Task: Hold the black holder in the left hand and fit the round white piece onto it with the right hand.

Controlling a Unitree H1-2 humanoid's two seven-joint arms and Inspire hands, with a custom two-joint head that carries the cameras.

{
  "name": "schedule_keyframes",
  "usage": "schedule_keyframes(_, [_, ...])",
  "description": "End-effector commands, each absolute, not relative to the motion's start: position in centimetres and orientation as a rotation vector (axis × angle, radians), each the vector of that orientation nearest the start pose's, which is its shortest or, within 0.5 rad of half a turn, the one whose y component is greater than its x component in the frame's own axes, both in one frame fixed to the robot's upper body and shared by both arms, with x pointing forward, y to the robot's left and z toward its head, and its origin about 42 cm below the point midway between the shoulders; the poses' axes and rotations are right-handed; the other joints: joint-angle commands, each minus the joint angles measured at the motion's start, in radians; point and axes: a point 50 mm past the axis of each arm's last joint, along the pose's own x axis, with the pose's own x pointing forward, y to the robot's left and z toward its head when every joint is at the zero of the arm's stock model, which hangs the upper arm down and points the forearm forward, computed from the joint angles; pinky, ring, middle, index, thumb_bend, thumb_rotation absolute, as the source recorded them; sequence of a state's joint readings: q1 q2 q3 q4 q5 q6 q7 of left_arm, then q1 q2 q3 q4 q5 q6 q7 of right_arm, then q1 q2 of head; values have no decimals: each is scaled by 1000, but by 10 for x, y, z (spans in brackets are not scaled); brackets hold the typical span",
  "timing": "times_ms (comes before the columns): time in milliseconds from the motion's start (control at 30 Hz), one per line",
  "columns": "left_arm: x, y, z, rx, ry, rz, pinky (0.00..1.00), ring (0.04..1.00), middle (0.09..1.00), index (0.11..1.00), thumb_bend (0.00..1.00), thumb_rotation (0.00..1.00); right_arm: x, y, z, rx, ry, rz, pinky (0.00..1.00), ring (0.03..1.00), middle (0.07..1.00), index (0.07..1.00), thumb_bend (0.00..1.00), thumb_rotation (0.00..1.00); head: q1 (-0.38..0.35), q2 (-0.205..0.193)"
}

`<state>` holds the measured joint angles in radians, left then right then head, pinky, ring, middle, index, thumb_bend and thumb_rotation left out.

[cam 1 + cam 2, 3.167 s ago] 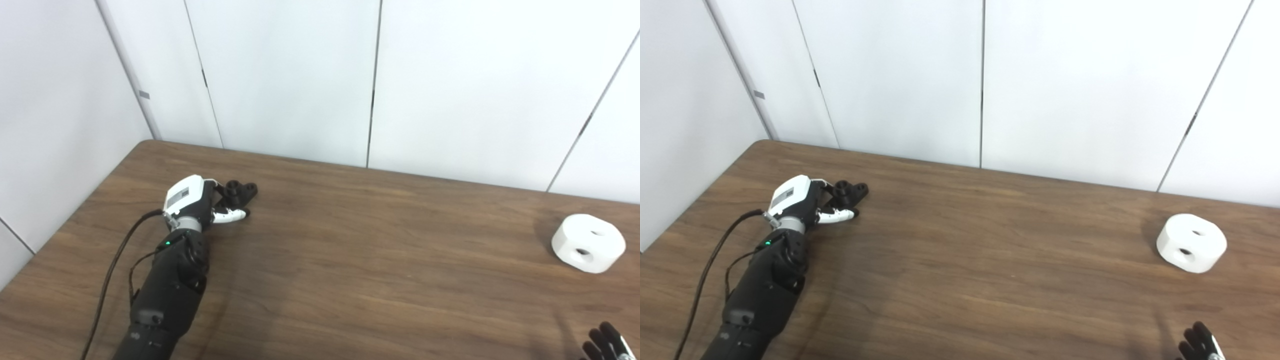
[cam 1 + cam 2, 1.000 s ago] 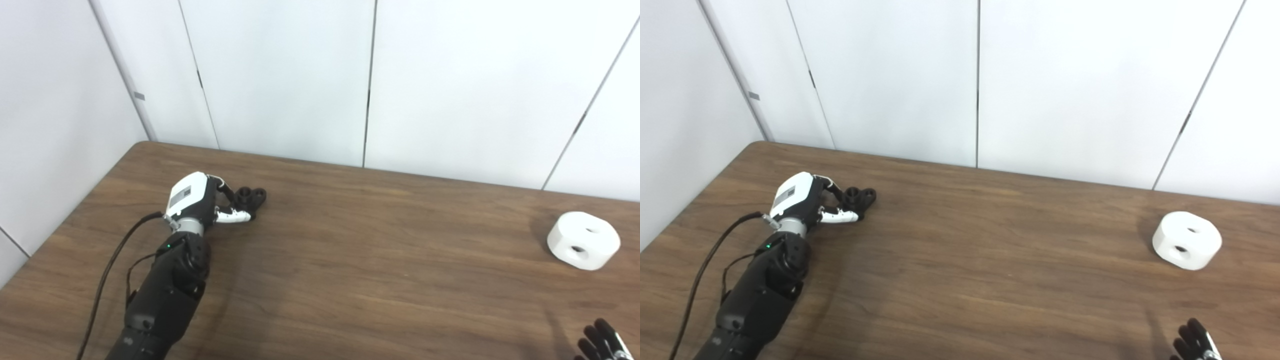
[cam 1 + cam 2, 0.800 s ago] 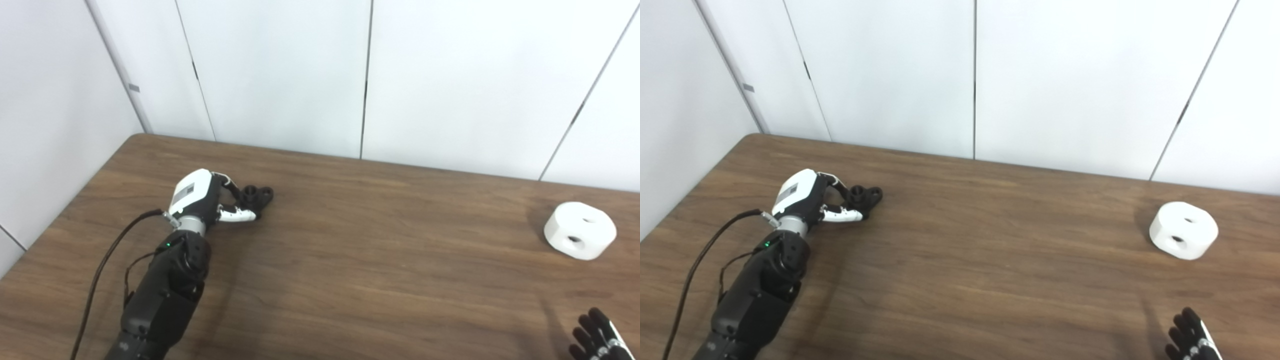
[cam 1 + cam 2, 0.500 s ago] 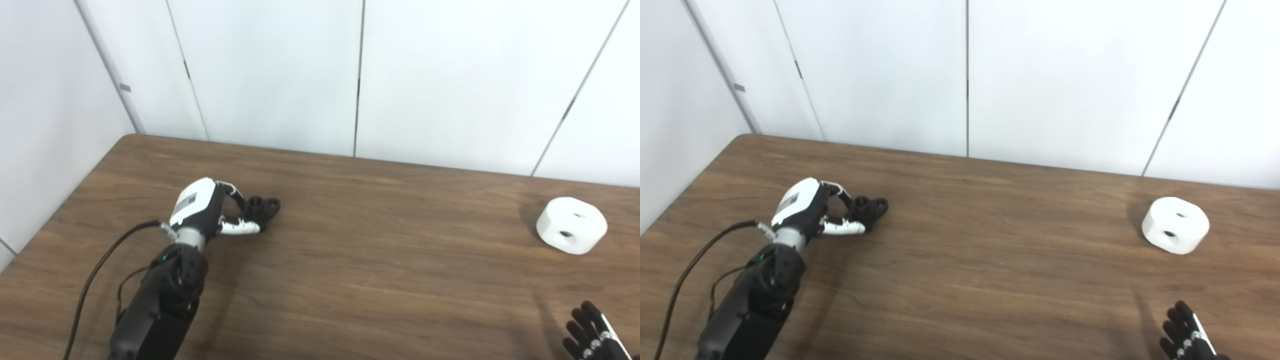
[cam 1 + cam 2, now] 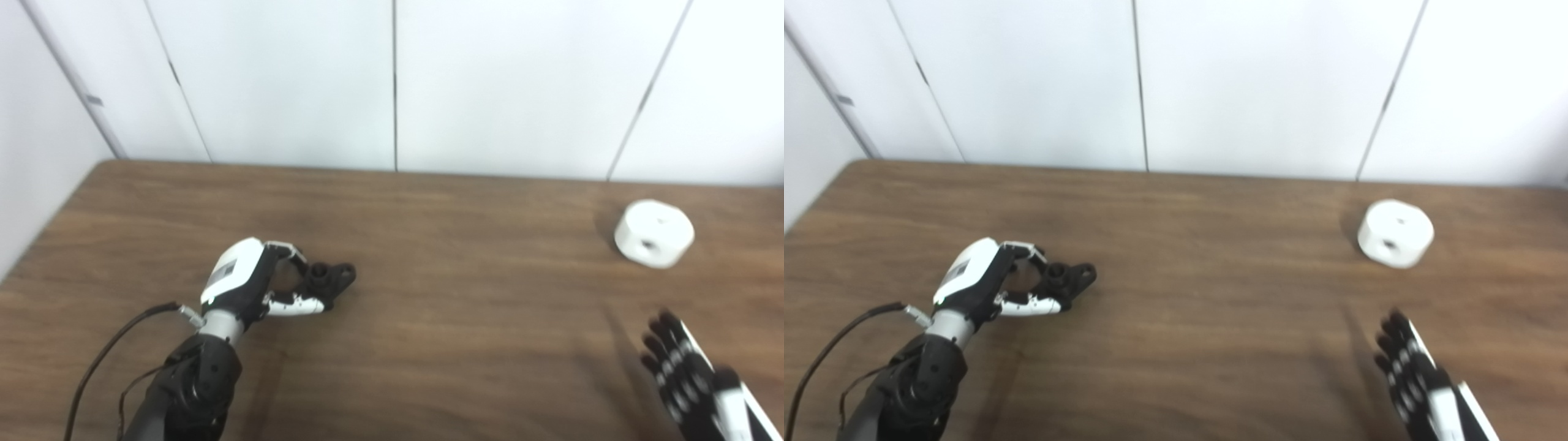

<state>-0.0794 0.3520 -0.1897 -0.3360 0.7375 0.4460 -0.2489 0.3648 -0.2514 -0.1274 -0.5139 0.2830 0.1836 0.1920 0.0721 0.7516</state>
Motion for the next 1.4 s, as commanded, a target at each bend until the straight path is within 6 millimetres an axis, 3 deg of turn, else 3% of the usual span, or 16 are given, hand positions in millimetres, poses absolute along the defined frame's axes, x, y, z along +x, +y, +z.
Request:
schedule_keyframes(0, [292, 252, 194, 1066, -11, -127, 764, 847, 792, 486, 520, 55, 165, -297, 174, -30, -52, 123, 999, 1000, 999, 1000, 708, 950, 0, 6])
schedule_keyframes(300, [277, 220, 211, 1062, -79, -267, 798, 880, 801, 487, 520, 55, 174, -284, 188, -39, -68, 119, 1000, 998, 1000, 1000, 674, 968, -23, 64])
schedule_keyframes(600, [259, 191, 201, 1061, -140, -429, 843, 867, 792, 487, 521, 56, 180, -271, 200, -39, -68, 125, 1000, 1000, 1000, 1000, 694, 964, -55, 96])
schedule_keyframes(967, [234, 167, 181, 1032, -119, -534, 888, 880, 798, 487, 519, 56, 181, -265, 207, -39, -78, 137, 1000, 1000, 1000, 1000, 687, 961, -77, 88])
schedule_keyframes(1367, [223, 156, 153, 1032, -137, -530, 907, 879, 802, 488, 518, 53, 178, -268, 209, -50, -81, 131, 1000, 1000, 1000, 1000, 686, 967, -95, 81])
